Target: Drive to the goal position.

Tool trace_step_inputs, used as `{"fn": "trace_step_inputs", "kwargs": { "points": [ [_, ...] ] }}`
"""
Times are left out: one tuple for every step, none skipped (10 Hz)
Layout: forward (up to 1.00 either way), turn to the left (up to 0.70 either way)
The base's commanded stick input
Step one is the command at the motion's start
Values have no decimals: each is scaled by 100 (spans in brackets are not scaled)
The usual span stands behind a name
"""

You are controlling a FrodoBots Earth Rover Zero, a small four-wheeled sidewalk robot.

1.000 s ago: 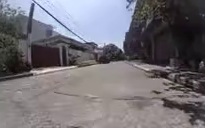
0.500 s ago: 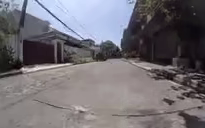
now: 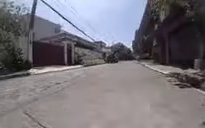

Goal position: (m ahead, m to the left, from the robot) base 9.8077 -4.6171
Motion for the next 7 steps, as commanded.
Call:
{"fn": "trace_step_inputs", "kwargs": {
  "points": [
    [100, -27],
    [100, -29],
    [100, -29],
    [100, -29],
    [100, -29],
    [100, -29],
    [100, -29]
  ]
}}
